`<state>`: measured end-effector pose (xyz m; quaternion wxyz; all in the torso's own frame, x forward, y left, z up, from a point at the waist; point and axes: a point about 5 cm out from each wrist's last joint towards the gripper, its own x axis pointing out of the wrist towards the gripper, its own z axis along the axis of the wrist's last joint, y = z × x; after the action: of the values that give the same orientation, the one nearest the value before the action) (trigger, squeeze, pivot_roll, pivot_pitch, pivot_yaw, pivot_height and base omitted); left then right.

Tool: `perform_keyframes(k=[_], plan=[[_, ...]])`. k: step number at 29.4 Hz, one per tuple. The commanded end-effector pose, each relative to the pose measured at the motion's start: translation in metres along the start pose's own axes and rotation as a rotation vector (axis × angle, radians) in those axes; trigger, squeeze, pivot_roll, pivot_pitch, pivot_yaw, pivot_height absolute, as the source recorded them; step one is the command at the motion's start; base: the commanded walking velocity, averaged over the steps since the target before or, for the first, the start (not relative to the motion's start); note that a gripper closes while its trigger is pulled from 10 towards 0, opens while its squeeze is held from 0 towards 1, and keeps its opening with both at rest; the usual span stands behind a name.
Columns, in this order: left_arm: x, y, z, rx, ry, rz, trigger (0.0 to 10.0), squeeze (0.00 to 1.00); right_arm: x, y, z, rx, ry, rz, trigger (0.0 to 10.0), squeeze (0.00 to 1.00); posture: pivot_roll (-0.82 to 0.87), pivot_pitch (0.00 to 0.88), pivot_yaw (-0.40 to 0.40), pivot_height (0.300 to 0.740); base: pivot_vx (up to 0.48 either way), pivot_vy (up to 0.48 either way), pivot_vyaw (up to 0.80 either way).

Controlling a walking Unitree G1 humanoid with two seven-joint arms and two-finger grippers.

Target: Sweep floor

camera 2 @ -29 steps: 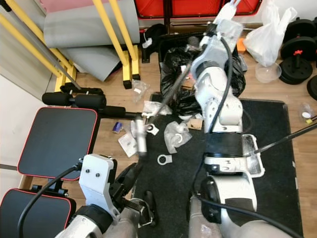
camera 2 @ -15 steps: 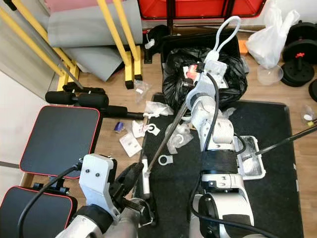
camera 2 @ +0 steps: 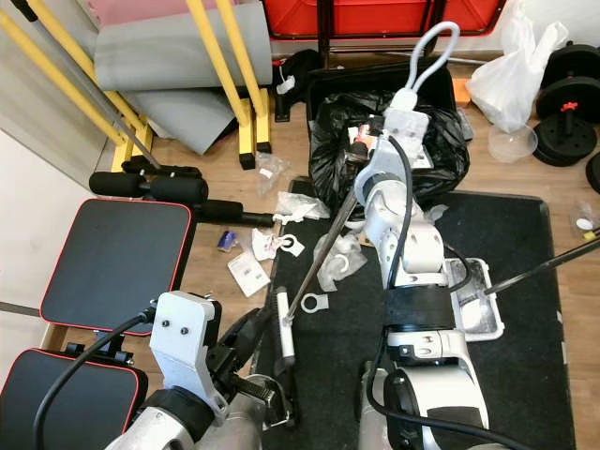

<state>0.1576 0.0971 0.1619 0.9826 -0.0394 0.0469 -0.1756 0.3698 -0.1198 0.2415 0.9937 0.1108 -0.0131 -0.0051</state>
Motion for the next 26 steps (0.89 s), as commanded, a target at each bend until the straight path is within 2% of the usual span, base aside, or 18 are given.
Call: perform_keyframes(k=[1,5,6,10,16,22,26], plan=[[-0.001,0.001,-0.008,-0.011,0.044,0.006,10.0,0.0,-0.002,0.0,0.017,-0.054,-0.078,-0.012,10.0,0.0,-0.09,0.352,0.02,0.74,0.0,0.0,0.0],[-0.001,0.001,-0.008,-0.012,0.044,0.006,10.0,0.0,-0.002,0.002,0.021,-0.062,-0.091,-0.006,10.0,0.0,-0.09,0.352,0.02,0.74,0.0,0.0,0.0],[-0.001,0.001,-0.008,-0.011,0.042,0.007,10.0,0.0,-0.002,0.004,0.03,-0.076,-0.123,0.0,10.0,0.0,-0.09,0.352,0.021,0.74,0.0,0.0,0.0],[0.001,0.002,-0.008,-0.01,0.04,0.008,10.0,0.0,-0.002,0.009,0.046,-0.099,-0.165,0.001,10.0,0.0,-0.09,0.35,0.02,0.74,0.0,0.0,0.0],[0.001,0.002,-0.008,-0.01,0.039,0.009,10.0,0.0,-0.002,0.009,0.049,-0.1,-0.157,-0.006,10.0,0.0,-0.1,0.35,0.021,0.74,0.0,0.0,0.0],[0.003,0.003,-0.008,-0.012,0.038,0.008,10.0,0.0,-0.001,0.002,0.058,-0.137,-0.115,-0.068,10.0,0.0,-0.1,0.345,0.023,0.74,0.0,0.0,0.0],[0.004,0.003,-0.008,-0.013,0.036,0.007,10.0,0.0,-0.001,0.006,0.063,-0.074,-0.113,-0.026,10.0,0.0,-0.11,0.342,0.022,0.74,0.0,0.0,0.0]])
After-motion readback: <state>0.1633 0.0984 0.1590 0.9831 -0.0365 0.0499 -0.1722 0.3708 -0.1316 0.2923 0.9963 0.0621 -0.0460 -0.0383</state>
